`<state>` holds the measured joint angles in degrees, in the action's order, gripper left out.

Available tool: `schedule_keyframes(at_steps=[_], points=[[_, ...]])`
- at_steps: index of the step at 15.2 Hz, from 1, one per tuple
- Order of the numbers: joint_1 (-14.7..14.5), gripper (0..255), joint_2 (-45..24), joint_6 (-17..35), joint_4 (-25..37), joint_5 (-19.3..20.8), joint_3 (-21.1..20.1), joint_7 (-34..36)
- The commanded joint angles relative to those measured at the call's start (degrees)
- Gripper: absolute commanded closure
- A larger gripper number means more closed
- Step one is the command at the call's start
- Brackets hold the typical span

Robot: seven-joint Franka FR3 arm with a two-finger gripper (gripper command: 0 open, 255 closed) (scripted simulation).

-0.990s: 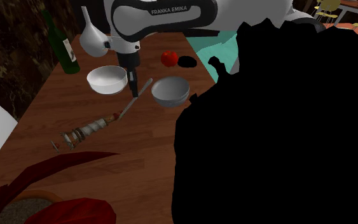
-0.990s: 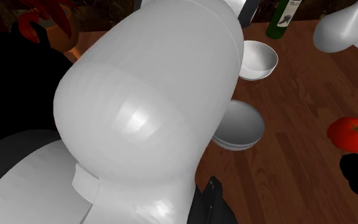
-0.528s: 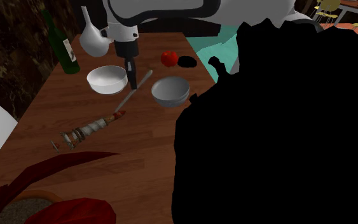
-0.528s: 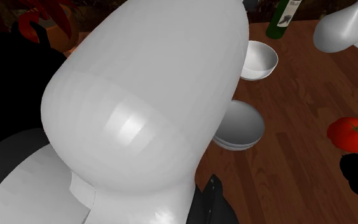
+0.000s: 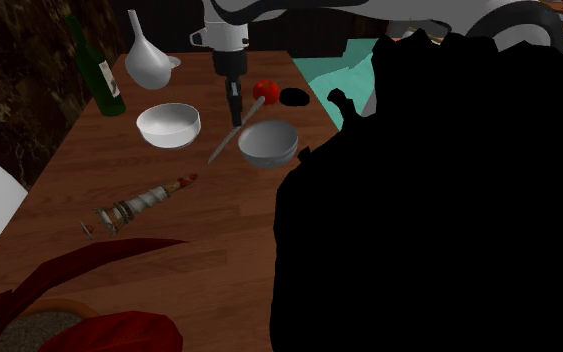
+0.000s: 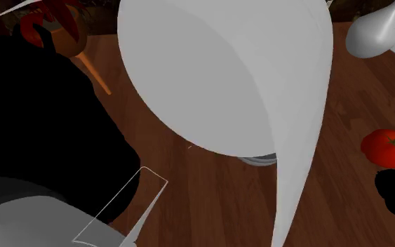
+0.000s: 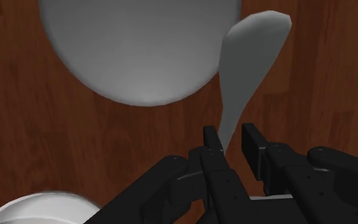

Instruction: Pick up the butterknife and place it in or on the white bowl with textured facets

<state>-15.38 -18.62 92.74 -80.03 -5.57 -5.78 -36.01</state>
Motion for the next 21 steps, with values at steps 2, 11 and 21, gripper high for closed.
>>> schedule_keyframes(at_steps=[2, 11, 21], points=[[2.5, 255, 4.8, 1.5, -6.8, -0.4, 1.2, -3.8], [7.1, 255, 12.3, 3.7, -17.3, -0.5, 4.5, -12.0], [7.1, 255, 11.4, 11.1, -23.9, -0.6, 4.4, -12.6]])
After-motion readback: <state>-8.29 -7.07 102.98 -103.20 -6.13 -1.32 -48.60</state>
